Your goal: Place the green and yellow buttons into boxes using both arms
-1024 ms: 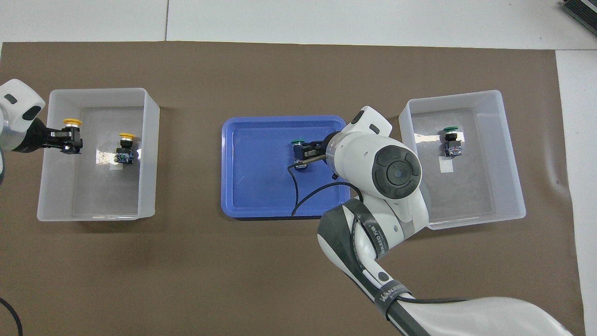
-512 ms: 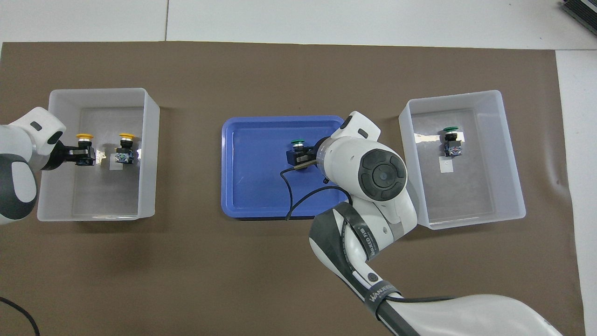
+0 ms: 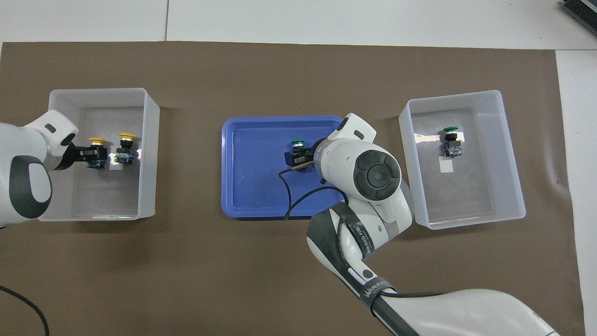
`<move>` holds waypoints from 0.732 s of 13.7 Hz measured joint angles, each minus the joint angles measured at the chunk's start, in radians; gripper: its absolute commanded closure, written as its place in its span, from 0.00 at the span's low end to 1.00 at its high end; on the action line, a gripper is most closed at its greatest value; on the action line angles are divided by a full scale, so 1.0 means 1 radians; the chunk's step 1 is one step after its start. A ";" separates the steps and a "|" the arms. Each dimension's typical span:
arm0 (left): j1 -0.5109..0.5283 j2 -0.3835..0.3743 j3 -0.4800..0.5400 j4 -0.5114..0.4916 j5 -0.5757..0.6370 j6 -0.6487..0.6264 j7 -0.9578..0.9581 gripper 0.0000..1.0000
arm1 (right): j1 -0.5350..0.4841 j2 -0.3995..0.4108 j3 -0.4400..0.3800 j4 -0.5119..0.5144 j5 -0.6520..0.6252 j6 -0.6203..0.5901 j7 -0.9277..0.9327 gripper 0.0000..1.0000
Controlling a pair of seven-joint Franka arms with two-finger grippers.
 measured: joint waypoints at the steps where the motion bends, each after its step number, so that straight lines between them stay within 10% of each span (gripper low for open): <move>1: -0.005 0.000 -0.001 0.019 0.000 -0.014 0.000 0.22 | 0.003 0.004 0.000 0.000 0.000 0.000 0.000 0.00; 10: -0.127 0.038 -0.005 0.476 0.000 -0.568 -0.123 0.25 | 0.029 0.079 -0.003 -0.001 -0.096 0.081 0.001 0.00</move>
